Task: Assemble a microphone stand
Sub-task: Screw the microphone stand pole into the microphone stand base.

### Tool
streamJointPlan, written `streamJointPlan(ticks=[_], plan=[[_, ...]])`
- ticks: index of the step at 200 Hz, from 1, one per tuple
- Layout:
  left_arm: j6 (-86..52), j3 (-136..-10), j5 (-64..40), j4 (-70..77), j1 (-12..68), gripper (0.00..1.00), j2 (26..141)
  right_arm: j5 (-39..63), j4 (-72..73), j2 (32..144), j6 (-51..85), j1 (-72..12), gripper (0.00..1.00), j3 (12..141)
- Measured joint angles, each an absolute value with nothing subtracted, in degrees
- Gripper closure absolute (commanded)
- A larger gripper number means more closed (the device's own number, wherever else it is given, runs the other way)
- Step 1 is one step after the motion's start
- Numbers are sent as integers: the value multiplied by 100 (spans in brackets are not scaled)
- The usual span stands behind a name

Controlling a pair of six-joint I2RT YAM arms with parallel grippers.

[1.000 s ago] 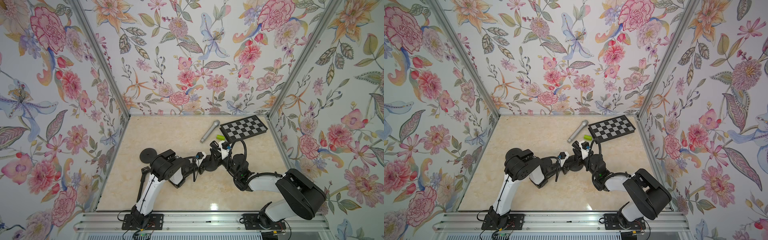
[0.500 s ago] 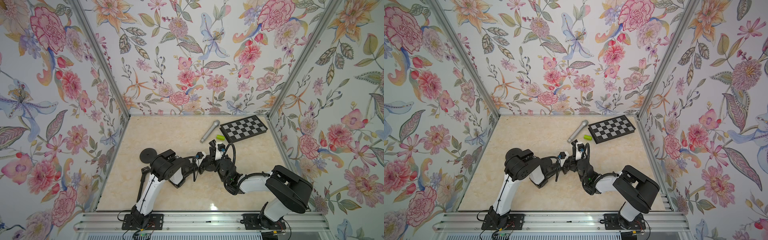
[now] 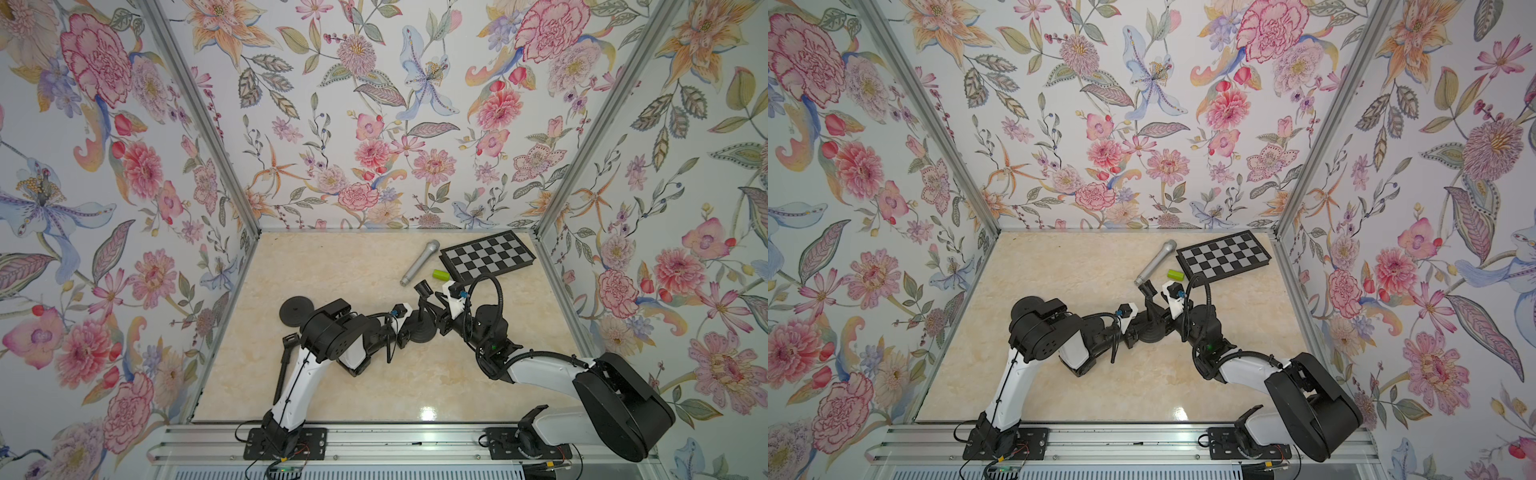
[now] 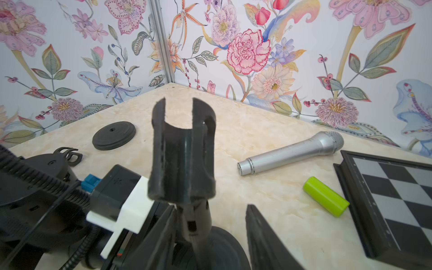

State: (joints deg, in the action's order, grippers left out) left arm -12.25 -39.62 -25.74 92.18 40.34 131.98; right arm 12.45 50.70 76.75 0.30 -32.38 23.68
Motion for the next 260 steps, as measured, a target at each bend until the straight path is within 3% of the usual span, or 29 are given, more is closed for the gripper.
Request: streamJointPlan(ticks=[59, 101, 137, 159, 170, 191, 234, 260], plan=[[-1243, -3966, -2569, 9218, 4034, 63, 13200, 3981, 4842, 8355, -891, -2307, 46, 2893], [-1243, -3966, -2569, 9218, 4034, 63, 13200, 4963, 5238, 9356, -816, -2036, 51, 3538], [-1243, -3966, -2565, 9218, 4034, 63, 13200, 5227, 5524, 9655, -596, -2018, 65, 3701], [-1245, -3968, -2561, 9218, 4034, 63, 13200, 5142, 5645, 9690, -419, -2084, 91, 3695], [-1249, -3968, -2519, 9216, 4027, 63, 13200, 4908, 5749, 9686, -403, -2141, 99, 3651], [-1267, -3966, -2523, 9218, 4014, 63, 13207, 4053, 6211, 9559, -154, -2403, 100, 3282], [-1264, -3968, -2530, 9218, 4012, 63, 13207, -526, 7391, 9365, 250, -4193, 100, 2418], [-1262, -3968, -2536, 9218, 4012, 63, 13205, -2086, 7909, 9717, 460, -4755, 100, 2436]])
